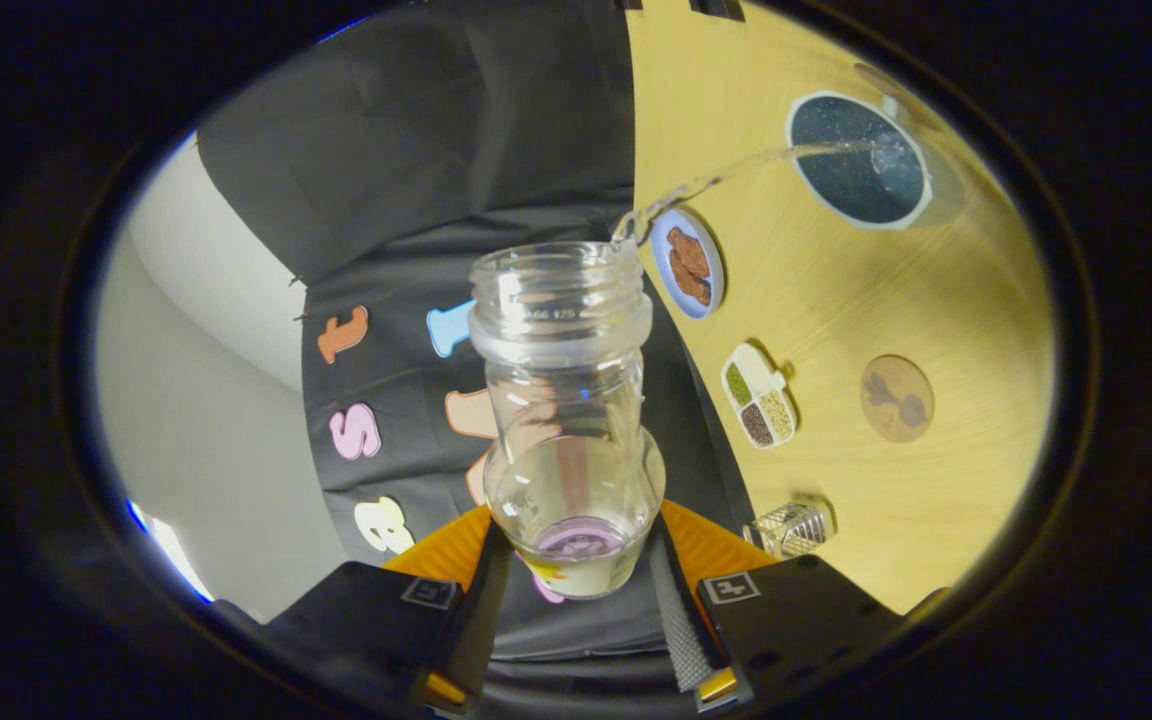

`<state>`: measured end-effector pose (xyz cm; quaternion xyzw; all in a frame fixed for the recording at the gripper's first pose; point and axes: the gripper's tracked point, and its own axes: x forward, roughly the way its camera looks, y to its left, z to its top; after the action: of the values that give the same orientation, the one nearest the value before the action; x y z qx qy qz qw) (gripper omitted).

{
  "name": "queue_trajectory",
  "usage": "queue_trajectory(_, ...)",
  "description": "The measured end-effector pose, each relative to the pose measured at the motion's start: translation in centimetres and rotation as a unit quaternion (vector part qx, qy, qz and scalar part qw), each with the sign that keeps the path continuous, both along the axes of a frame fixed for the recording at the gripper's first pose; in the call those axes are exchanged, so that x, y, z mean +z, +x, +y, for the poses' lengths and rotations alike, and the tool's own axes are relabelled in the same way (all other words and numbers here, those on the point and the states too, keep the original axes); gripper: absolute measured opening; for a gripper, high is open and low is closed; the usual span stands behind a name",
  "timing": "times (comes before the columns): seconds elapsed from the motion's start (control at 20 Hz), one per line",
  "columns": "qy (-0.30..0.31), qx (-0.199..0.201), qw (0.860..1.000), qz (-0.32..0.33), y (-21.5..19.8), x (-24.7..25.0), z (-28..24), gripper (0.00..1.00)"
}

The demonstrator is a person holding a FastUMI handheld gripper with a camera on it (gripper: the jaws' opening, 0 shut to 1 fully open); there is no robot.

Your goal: Take the bottle from table, then pour the juice into the cup, finally place the bottle on the coaster

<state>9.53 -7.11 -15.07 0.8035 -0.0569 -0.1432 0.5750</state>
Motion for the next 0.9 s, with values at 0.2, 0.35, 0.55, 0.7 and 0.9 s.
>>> queue_trajectory(0.2, 0.007, -0.006, 1.0, -0.006, 0.04, 0.22, -0.19, 0.74)
queue_trajectory(0.35, 0.014, -0.011, 1.0, -0.01, 0.18, 0.38, -0.29, 0.74)
queue_trajectory(0.55, 0.02, -0.016, 1.0, -0.013, 0.27, 0.55, -0.49, 0.74)
queue_trajectory(0.7, 0.023, -0.021, 0.999, -0.015, 0.3, 0.78, -0.72, 0.74)
queue_trajectory(0.9, 0.029, -0.028, 0.999, -0.019, 0.25, 1.01, -1.01, 0.74)
